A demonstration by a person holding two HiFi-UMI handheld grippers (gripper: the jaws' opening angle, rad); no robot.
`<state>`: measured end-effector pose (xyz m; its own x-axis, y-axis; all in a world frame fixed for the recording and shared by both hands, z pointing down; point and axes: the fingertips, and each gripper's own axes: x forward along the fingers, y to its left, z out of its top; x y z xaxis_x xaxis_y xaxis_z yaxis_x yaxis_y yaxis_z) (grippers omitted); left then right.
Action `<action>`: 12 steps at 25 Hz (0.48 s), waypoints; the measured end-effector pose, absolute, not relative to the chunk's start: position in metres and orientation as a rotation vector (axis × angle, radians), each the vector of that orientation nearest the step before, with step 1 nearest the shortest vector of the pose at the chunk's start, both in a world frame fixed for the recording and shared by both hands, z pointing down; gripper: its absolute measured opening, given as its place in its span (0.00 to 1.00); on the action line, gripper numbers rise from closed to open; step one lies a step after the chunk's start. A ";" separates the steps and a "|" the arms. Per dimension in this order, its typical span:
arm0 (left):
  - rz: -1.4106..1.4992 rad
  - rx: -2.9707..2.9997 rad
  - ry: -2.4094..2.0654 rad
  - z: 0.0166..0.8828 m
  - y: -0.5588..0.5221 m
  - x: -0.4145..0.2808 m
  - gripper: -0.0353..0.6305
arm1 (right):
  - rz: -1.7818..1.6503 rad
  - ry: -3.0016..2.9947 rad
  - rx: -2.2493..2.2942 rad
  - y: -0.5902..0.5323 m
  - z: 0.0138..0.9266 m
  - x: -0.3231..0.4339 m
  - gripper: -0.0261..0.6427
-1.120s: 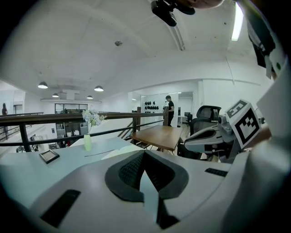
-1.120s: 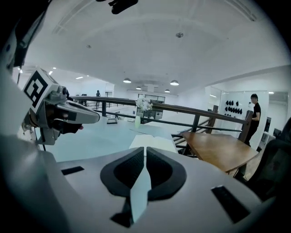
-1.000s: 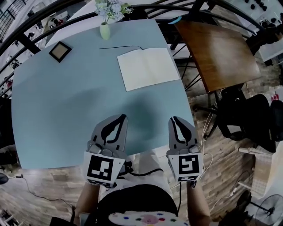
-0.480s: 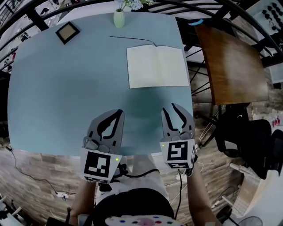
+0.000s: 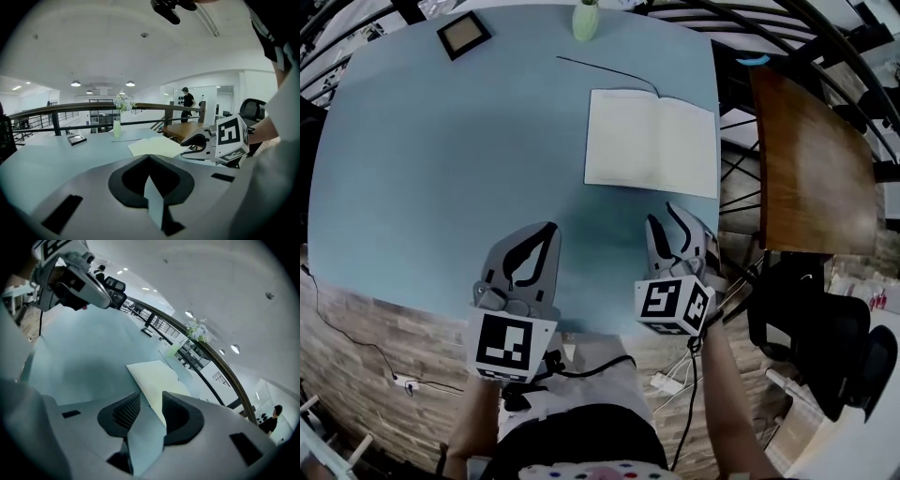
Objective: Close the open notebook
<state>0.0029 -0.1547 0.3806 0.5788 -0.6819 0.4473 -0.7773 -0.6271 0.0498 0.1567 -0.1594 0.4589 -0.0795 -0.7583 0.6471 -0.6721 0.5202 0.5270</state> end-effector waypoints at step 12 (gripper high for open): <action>0.571 2.449 -1.331 0.400 -0.161 -0.003 0.08 | -0.345 -1.683 0.931 -0.192 0.503 0.157 0.27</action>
